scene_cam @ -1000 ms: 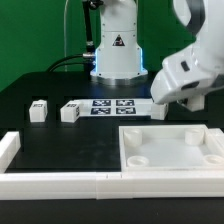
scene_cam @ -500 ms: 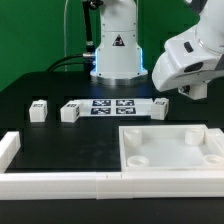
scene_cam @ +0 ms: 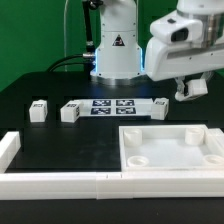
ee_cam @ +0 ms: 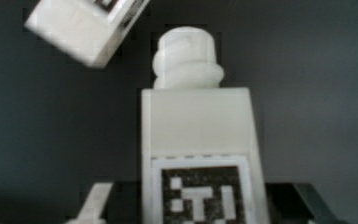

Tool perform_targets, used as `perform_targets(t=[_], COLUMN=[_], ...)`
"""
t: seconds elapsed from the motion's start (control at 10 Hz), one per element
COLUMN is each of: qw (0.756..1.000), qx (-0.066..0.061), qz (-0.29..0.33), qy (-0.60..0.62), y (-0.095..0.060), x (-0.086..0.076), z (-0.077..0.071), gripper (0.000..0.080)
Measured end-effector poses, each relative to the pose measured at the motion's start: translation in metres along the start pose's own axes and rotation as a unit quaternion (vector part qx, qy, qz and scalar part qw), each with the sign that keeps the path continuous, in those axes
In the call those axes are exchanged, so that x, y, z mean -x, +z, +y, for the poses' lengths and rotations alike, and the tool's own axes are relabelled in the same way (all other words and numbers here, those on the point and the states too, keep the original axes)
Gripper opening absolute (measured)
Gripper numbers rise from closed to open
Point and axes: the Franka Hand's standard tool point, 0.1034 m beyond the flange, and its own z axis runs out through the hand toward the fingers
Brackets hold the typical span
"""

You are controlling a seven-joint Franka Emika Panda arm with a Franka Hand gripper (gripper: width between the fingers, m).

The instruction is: Assemble one leg

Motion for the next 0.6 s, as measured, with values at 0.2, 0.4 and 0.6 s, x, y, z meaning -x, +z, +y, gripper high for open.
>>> perform_targets(t=[0.2, 0.4, 0.6], qw=[0.994, 0.98, 0.967], qx=[0.007, 0.013, 0.023], qz=[0.107, 0.196, 0.251], qy=[-0.003, -0.008, -0.026], y=[-0.002, -0.004, -0.005], x=[-0.007, -0.009, -0.018], z=[0.003, 0.005, 0.015], gripper=[0.029, 0.029, 0.029])
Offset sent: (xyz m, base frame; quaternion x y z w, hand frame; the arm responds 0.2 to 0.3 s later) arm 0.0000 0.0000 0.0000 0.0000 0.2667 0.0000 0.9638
